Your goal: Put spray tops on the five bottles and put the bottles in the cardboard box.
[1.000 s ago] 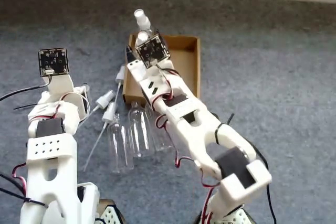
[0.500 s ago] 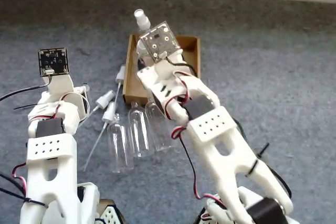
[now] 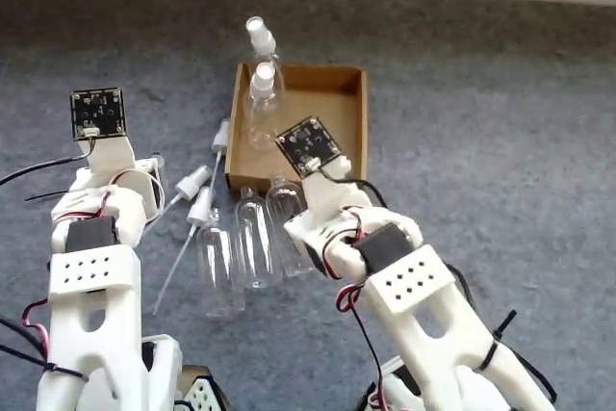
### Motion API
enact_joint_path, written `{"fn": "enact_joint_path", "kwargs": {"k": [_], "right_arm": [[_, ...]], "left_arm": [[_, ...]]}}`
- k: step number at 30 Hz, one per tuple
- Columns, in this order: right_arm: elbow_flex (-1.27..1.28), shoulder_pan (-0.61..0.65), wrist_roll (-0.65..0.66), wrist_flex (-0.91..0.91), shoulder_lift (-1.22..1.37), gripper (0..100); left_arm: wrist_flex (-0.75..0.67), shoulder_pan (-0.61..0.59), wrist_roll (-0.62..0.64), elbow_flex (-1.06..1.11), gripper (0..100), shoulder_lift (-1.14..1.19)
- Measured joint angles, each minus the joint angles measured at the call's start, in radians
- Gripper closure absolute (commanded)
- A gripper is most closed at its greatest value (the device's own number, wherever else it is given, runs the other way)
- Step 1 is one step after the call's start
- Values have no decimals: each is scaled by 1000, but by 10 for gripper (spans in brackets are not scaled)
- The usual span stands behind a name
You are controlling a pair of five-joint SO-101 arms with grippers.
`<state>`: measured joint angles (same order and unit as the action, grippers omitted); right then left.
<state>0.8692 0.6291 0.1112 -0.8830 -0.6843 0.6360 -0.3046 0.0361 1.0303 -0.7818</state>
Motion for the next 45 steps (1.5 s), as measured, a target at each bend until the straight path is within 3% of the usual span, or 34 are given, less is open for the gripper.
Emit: {"fn": "enact_joint_path", "kwargs": {"k": [8, 21, 29, 36, 41, 45], "right_arm": [[0, 89, -55, -9, 164, 663], [0, 100, -64, 86, 322, 665], [0, 100, -64, 86, 333, 852], [3, 97, -66, 48, 190, 860], [8, 11, -64, -130, -32, 860], [8, -192, 35, -328, -178, 860]], "left_arm": [[0, 0, 0, 0, 842, 0], [0, 0, 0, 0, 842, 0], [0, 0, 0, 0, 842, 0], [0, 0, 0, 0, 842, 0], [0, 0, 0, 0, 842, 0], [0, 0, 0, 3, 843, 0]]}}
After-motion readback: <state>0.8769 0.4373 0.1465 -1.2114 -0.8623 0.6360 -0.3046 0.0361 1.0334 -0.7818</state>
